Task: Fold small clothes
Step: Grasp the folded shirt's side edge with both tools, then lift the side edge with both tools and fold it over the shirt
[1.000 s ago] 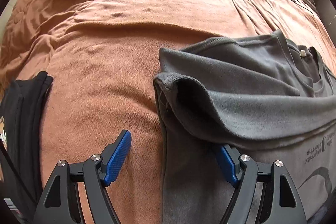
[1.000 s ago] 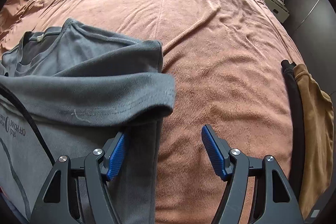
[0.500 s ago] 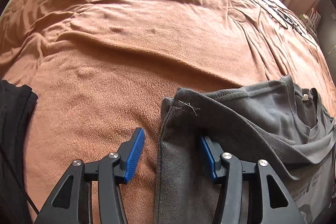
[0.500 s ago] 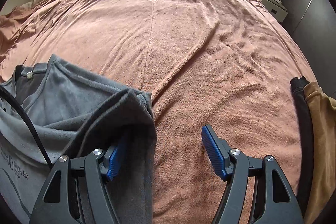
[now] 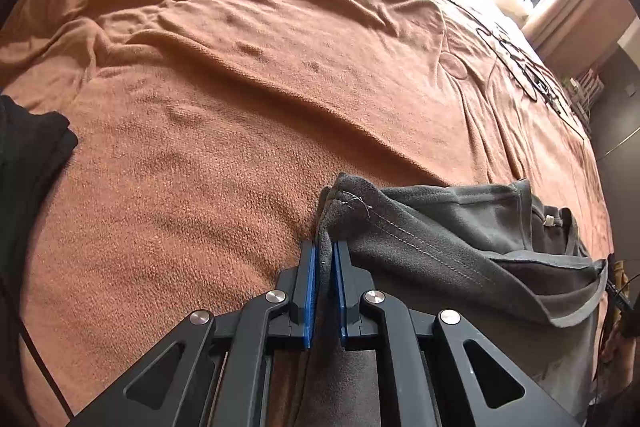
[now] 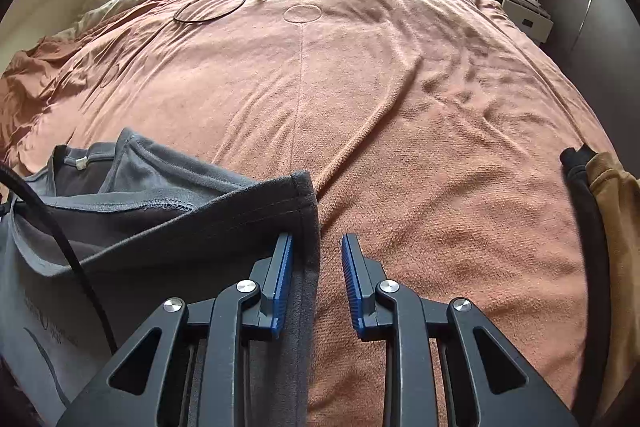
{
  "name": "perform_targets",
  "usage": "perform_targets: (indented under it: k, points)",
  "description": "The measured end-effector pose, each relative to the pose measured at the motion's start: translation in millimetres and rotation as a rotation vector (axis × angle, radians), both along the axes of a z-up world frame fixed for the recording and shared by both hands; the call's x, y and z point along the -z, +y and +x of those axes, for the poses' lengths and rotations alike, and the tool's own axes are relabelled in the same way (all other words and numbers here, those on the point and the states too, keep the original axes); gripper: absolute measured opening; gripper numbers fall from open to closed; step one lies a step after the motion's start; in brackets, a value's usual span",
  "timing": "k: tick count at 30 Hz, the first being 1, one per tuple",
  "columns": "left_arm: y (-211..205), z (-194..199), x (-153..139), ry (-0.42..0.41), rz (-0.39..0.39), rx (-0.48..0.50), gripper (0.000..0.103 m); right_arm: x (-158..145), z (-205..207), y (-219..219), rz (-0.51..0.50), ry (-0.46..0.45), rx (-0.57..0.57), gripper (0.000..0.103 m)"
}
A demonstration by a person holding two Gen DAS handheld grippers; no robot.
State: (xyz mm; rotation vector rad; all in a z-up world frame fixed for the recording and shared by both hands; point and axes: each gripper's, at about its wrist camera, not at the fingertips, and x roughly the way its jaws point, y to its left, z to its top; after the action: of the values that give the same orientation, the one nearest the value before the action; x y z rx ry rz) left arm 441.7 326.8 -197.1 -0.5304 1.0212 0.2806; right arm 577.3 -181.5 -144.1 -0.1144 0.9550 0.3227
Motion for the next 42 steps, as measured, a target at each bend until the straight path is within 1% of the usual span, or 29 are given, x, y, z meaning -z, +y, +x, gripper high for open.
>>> perform_targets:
  k: [2, 3, 4, 5, 6, 8, 9, 10, 12, 17, 18, 20, 21, 22, 23, 24, 25, 27, 32, 35, 42]
  points:
    - [2, -2, -3, -0.016, -0.015, -0.002, 0.010, -2, -2, 1, 0.011, 0.011, -0.024, 0.023]
    - [2, -1, -4, -0.019, -0.021, 0.002, 0.010, -2, -2, 3, 0.008, 0.015, -0.033, 0.027]
    - [2, 0, -4, -0.015, -0.021, 0.005, 0.010, -2, -2, 4, 0.002, 0.017, -0.041, 0.039]
    - [2, 3, -3, -0.007, -0.021, 0.008, 0.010, -2, -2, 6, -0.003, 0.013, -0.049, 0.047]
    - [2, 6, -2, -0.004, -0.024, 0.012, 0.010, -2, -2, 7, -0.009, -0.002, -0.051, 0.057]
    - [1, 12, 0, 0.004, -0.024, 0.019, 0.011, -3, -2, 10, -0.020, -0.014, -0.062, 0.059]
    - [1, 15, 1, 0.009, -0.024, 0.022, 0.014, -2, -2, 11, -0.026, -0.015, -0.068, 0.059]
    - [0, 18, 2, 0.011, -0.025, 0.028, 0.021, -2, -1, 12, -0.032, -0.021, -0.076, 0.059]
    - [0, 21, 3, 0.008, -0.019, 0.035, 0.028, -2, -1, 16, -0.040, -0.039, -0.089, 0.059]
    - [-1, 27, 6, 0.001, -0.010, 0.042, 0.031, -5, 6, 15, -0.002, -0.068, -0.096, 0.059]
    - [0, 28, 6, -0.003, -0.010, 0.040, 0.031, -6, 6, 14, 0.007, -0.079, -0.094, 0.057]
    - [0, 27, 5, -0.020, -0.005, 0.036, 0.031, -8, 6, 12, 0.031, -0.097, -0.091, 0.046]
    - [1, 26, 4, -0.028, -0.001, 0.036, 0.030, -8, 6, 10, 0.041, -0.098, -0.090, 0.034]
    - [1, 25, 3, -0.036, 0.010, 0.032, 0.016, -8, 6, 9, 0.043, -0.097, -0.090, 0.021]
    - [2, 24, 3, -0.034, 0.025, 0.027, 0.011, -8, 5, 9, 0.034, -0.100, -0.087, 0.016]
    - [3, 22, 2, -0.036, 0.027, 0.024, 0.010, -8, 4, 8, 0.024, -0.105, -0.085, 0.010]
    - [4, 20, 2, -0.044, 0.020, 0.019, 0.008, -9, 3, 7, 0.025, -0.109, -0.083, 0.008]
    - [7, 13, 0, -0.062, 0.011, 0.000, 0.006, -12, -1, 2, 0.038, -0.121, -0.069, 0.007]
    - [14, -5, -12, -0.104, -0.007, -0.046, 0.006, -25, -14, -13, 0.082, -0.156, -0.025, 0.006]
    - [14, -13, -23, -0.135, -0.007, -0.053, 0.006, -37, -24, -19, 0.110, -0.175, -0.024, 0.006]
    - [7, -22, -57, -0.196, 0.018, -0.046, 0.005, -65, -45, -24, 0.134, -0.239, -0.037, 0.006]
